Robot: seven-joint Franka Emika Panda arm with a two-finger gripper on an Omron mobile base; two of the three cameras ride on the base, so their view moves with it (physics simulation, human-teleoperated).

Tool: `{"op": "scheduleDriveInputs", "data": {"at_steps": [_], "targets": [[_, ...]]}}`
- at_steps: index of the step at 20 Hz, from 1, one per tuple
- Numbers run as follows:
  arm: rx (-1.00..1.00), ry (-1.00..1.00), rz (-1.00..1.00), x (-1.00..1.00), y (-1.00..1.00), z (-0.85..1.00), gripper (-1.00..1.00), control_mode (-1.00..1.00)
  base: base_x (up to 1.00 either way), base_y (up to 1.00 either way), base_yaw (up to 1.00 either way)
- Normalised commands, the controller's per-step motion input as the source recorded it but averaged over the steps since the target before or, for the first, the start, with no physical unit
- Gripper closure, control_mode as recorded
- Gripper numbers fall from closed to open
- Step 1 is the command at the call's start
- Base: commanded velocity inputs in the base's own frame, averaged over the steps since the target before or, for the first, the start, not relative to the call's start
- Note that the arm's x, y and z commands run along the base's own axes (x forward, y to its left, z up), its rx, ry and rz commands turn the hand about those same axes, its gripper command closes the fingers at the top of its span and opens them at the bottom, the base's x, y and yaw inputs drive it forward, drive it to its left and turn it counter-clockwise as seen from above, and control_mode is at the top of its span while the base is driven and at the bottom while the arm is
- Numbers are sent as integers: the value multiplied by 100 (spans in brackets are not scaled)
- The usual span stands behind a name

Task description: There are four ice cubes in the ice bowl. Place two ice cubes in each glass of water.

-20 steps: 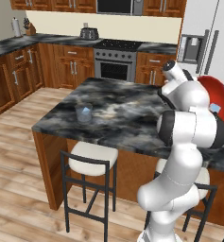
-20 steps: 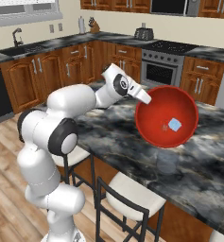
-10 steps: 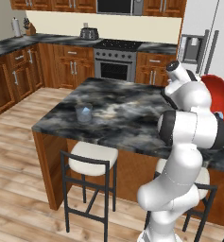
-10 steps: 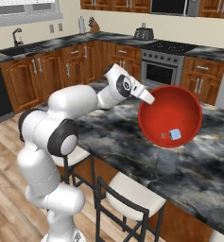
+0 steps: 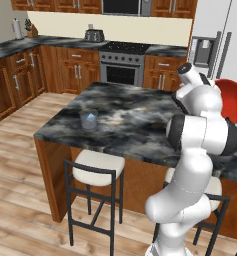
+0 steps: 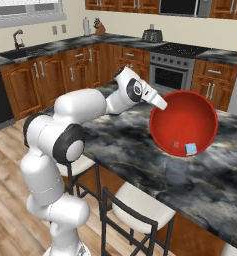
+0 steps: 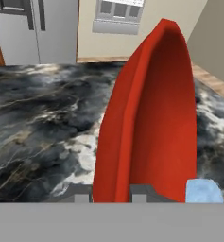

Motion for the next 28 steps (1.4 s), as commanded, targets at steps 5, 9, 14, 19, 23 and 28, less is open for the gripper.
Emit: {"op": "scheduleDriveInputs", "data": {"at_steps": [5,9,14,19,23,28], "targets": [[0,3,-1,46,3,-23,100,-100,0,0,0],[0,4,-1,64,25,-15,100,-100,0,0,0],[0,2,-1,66,12,-1,100,-100,0,0,0],[0,1,0,40,7,0,100,-100,0,0,0],[0,0,0,0,-15,15,100,-100,0,0,0],[0,0,0,12,-6,36,100,-100,0,0,0]]}}
